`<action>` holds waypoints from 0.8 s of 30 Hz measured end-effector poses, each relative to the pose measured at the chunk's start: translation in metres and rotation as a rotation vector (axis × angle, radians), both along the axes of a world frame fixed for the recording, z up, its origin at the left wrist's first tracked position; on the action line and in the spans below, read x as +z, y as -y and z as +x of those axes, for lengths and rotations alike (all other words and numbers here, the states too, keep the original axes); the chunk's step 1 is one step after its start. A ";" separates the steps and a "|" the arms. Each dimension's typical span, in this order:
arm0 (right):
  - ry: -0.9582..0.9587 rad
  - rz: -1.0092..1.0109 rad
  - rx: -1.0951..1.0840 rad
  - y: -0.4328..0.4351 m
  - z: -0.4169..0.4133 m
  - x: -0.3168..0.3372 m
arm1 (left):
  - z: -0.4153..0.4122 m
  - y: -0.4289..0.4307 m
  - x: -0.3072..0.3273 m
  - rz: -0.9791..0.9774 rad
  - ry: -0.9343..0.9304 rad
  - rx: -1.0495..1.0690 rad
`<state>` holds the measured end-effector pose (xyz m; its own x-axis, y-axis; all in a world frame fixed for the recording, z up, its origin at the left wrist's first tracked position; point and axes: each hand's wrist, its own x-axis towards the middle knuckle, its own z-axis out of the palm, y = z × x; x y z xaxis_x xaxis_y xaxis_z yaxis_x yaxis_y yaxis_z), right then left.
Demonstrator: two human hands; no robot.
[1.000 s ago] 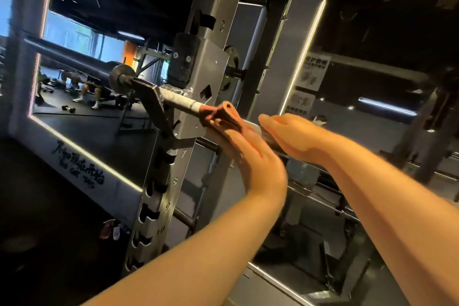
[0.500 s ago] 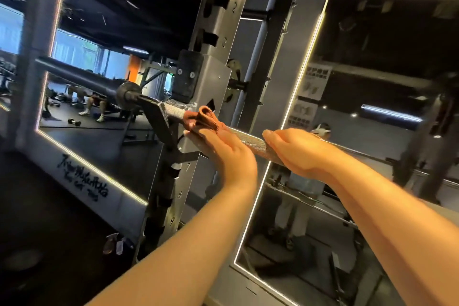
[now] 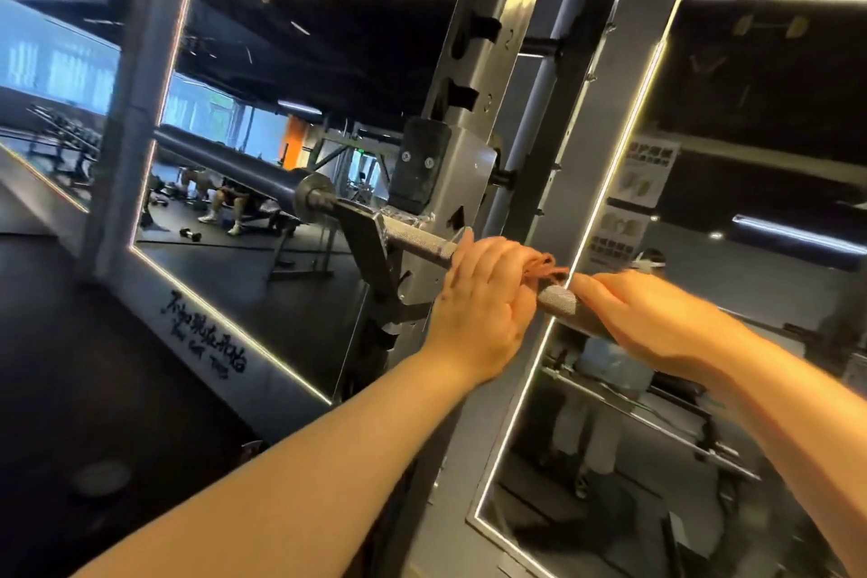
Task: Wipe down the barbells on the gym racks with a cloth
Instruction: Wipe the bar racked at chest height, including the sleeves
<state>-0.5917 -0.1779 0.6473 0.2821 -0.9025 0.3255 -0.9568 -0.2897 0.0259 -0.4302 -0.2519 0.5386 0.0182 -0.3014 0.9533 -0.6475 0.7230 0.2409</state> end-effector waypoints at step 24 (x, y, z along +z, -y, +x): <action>-0.057 -0.044 -0.068 -0.007 0.007 -0.006 | 0.020 -0.006 0.013 0.153 -0.152 0.072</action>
<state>-0.5851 -0.1710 0.6410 0.2397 -0.9054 0.3505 -0.9708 -0.2214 0.0919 -0.4098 -0.2463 0.5514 0.1851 -0.4349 0.8812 -0.6437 0.6239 0.4432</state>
